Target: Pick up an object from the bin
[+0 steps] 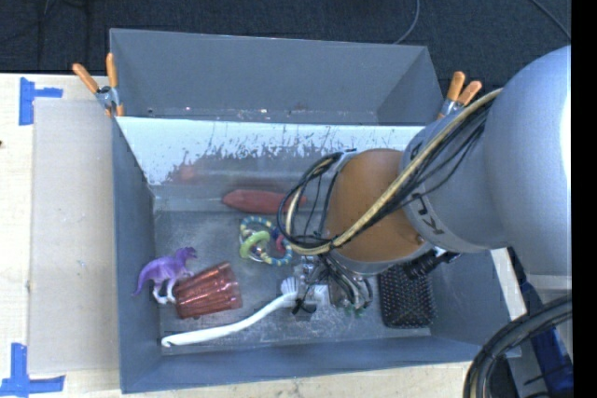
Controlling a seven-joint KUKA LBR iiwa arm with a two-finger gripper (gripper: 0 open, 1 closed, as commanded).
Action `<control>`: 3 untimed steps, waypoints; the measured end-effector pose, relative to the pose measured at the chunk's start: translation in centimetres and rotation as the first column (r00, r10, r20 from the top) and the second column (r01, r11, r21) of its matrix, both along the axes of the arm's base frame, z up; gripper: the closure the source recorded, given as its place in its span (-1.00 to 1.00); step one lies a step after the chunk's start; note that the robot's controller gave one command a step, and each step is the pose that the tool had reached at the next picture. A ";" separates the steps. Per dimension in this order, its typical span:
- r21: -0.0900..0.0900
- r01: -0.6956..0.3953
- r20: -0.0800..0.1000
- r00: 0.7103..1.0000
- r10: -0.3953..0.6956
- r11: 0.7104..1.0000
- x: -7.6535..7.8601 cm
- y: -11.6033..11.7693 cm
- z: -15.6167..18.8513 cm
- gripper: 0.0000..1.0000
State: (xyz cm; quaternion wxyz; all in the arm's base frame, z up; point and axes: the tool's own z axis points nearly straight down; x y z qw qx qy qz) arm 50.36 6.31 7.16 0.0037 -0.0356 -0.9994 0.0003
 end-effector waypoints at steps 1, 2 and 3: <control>0.000 -0.001 0.000 1.000 0.001 1.000 0.0 0.0 0.0 1.00; -0.001 0.008 -0.007 1.000 -0.008 1.000 0.1 -0.8 4.9 1.00; 0.001 0.012 0.010 1.000 -0.012 1.000 1.2 -3.0 6.4 1.00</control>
Offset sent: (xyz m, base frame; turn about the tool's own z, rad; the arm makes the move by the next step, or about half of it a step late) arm 0.0094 -0.0264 0.1717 0.0208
